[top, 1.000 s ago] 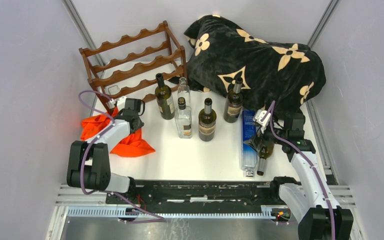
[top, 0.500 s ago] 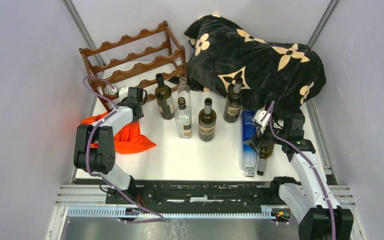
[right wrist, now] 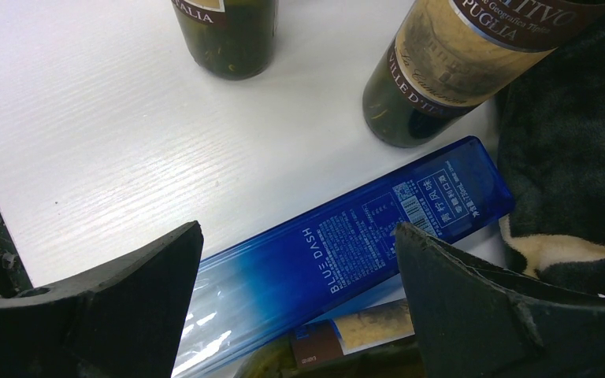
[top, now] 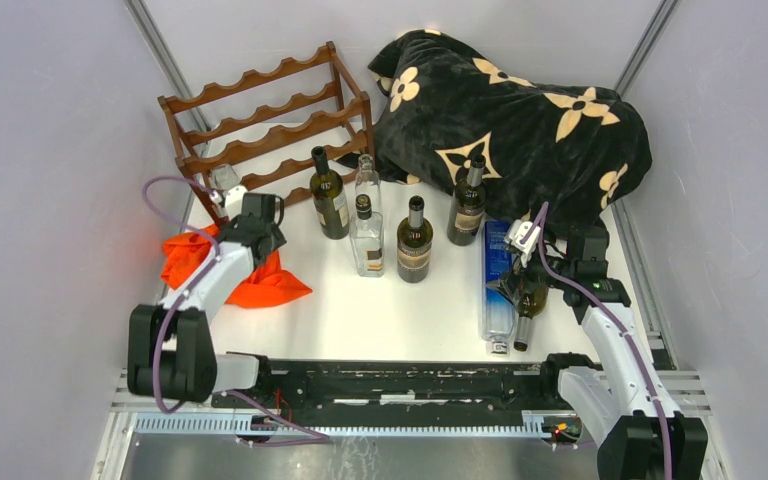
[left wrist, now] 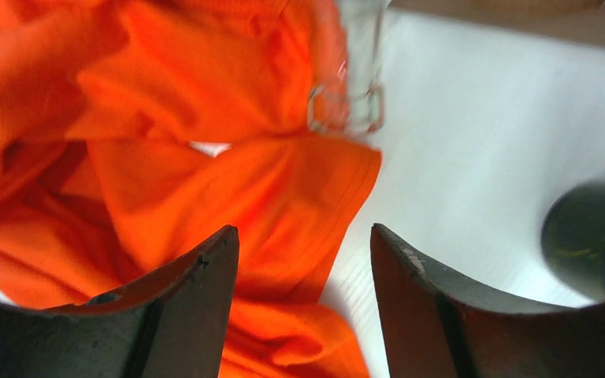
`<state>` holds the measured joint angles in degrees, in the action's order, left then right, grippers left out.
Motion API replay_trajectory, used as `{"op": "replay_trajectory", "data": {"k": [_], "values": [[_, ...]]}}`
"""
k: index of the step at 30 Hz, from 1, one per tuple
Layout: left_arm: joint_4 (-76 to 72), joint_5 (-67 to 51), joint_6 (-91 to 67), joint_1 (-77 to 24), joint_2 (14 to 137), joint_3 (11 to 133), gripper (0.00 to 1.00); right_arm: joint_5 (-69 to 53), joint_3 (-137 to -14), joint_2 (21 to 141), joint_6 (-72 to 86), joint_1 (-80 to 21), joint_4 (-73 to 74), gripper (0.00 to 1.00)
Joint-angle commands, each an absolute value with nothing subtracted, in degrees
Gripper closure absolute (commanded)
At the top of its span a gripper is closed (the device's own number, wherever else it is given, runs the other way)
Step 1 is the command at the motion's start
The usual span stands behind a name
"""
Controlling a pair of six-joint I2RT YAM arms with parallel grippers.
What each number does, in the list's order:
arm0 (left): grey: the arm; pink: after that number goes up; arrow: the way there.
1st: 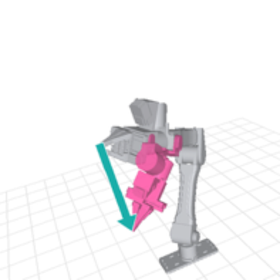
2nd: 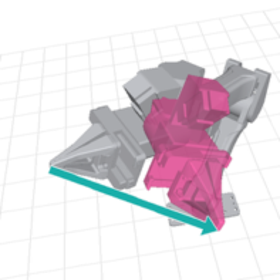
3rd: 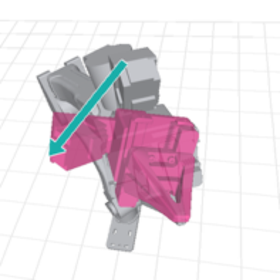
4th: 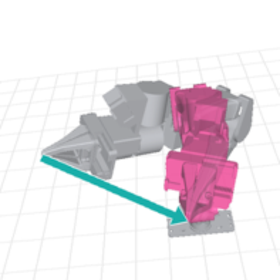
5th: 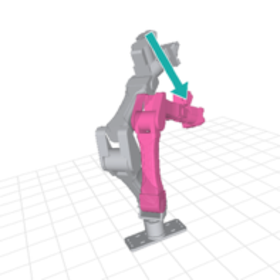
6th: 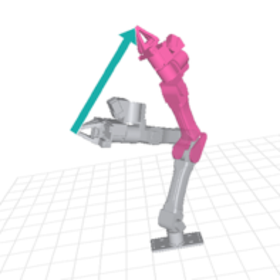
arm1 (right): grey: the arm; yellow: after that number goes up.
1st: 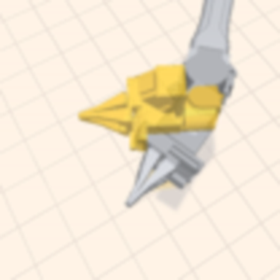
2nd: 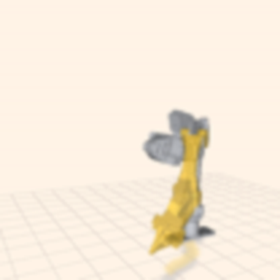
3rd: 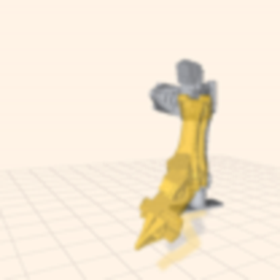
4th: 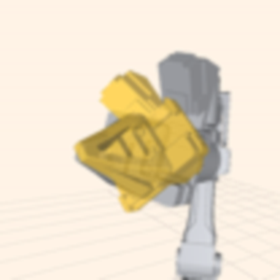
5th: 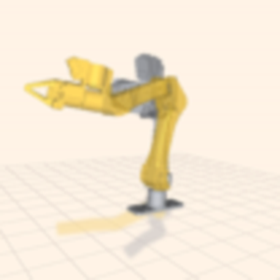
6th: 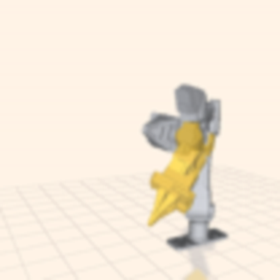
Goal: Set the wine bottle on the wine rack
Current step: Place the wine bottle in the wine rack, then pick up the distractor from the corner of the board.
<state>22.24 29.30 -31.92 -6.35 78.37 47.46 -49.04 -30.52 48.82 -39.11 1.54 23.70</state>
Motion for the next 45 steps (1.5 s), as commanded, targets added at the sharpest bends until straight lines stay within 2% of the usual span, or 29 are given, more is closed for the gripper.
{"op": "replay_trajectory", "data": {"k": [1,5,9,11,12,13,14,15,16,17,20,24,29,36,45], "values": [[20.84,26.37,-38.31,-6.26,72.14,40.48,0.33,-50.01,-32.26,48.38,-40.08,1.09,23.05,0.02],[20.08,27.27,-38.11,-6.26,75.24,39.77,0.34,-49.92,-32.26,48.15,-40.12,0.66,23.03,0.02],[19.52,30.11,-38.38,-6.25,81.03,40.48,0.26,-49.58,-32.26,47.61,-40.17,0.65,23.03,0.02],[19.41,30.74,-39.29,-6.25,83.42,40.10,0.28,-49.42,-32.17,47.39,-40.23,0.61,23.03,0.02],[19.83,30.83,-40.38,-6.25,83.97,39.97,0.34,-49.43,-32.21,47.44,-40.25,0.58,23.03,0.02],[20.82,31.02,-42.11,-6.27,83.98,39.60,0.48,-49.48,-32.25,47.42,-40.25,0.61,23.03,0.02],[21.63,30.95,-43.57,-6.24,83.45,39.23,0.72,-49.50,-32.28,47.41,-40.24,0.54,23.03,0.02],[22.85,30.96,-45.44,-6.24,82.58,38.90,0.90,-49.57,-32.30,47.44,-40.23,0.54,23.15,0.02],[23.91,30.94,-47.17,-6.24,81.37,38.26,0.96,-49.57,-32.34,47.53,-40.21,0.47,23.16,0.02],[25.49,31.17,-49.12,-6.24,79.74,37.83,0.98,-49.57,-32.34,47.42,-40.25,0.41,23.18,0.02],[31.42,33.03,-55.08,-6.25,72.62,37.08,0.97,-49.66,-32.43,47.30,-40.30,0.35,23.28,0.02],[40.29,35.90,-62.31,-6.15,57.31,36.61,0.94,-49.75,-32.52,47.17,-40.34,0.34,23.37,0.02],[52.73,41.42,-65.59,-6.06,40.49,41.20,0.97,-50.14,-32.52,46.94,-40.28,0.34,23.38,0.02],[61.90,45.61,-60.70,-6.08,34.29,56.21,0.98,-50.15,-32.30,46.38,-40.10,0.35,23.12,0.02],[64.59,46.60,-52.64,-6.06,35.19,80.87,0.98,-49.66,-31.90,45.48,-39.73,-1.14,22.40,0.02]]}}
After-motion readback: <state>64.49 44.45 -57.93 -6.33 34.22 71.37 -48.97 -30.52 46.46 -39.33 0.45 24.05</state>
